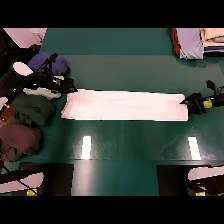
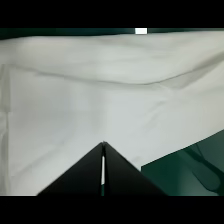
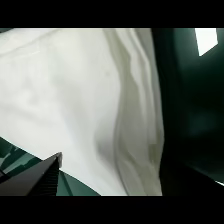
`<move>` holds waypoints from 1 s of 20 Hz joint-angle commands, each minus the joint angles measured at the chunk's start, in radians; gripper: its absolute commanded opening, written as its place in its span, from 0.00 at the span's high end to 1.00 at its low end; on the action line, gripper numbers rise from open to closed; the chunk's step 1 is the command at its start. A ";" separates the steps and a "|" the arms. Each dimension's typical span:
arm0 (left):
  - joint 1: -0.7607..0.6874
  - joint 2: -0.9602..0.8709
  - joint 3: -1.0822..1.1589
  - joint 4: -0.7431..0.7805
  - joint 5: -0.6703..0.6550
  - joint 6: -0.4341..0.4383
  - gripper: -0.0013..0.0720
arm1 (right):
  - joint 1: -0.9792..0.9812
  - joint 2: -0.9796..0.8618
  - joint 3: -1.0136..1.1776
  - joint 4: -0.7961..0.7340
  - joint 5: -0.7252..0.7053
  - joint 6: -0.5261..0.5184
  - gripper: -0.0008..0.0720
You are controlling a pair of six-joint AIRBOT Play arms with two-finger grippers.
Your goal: Fold the shirts.
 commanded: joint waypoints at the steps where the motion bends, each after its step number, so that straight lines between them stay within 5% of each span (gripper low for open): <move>1: -0.064 -0.001 0.002 0.000 0.051 -0.009 0.95 | 0.032 -0.024 -0.029 0.010 -0.062 -0.042 0.29; 4: -0.130 -0.002 0.002 -0.002 0.146 -0.052 0.95 | 0.053 -0.024 -0.003 0.013 -0.044 -0.049 0.85; 5: -0.148 -0.002 0.002 -0.004 0.179 -0.056 0.95 | 0.054 -0.024 0.013 0.012 -0.026 -0.049 0.94; 11: -0.280 -0.161 0.146 -0.025 0.204 -0.056 0.95 | 0.087 0.042 0.184 0.014 0.172 0.033 0.97; 20: -0.508 -0.552 0.513 -0.026 0.145 -0.085 0.95 | 0.352 0.256 0.475 0.015 0.148 0.205 0.97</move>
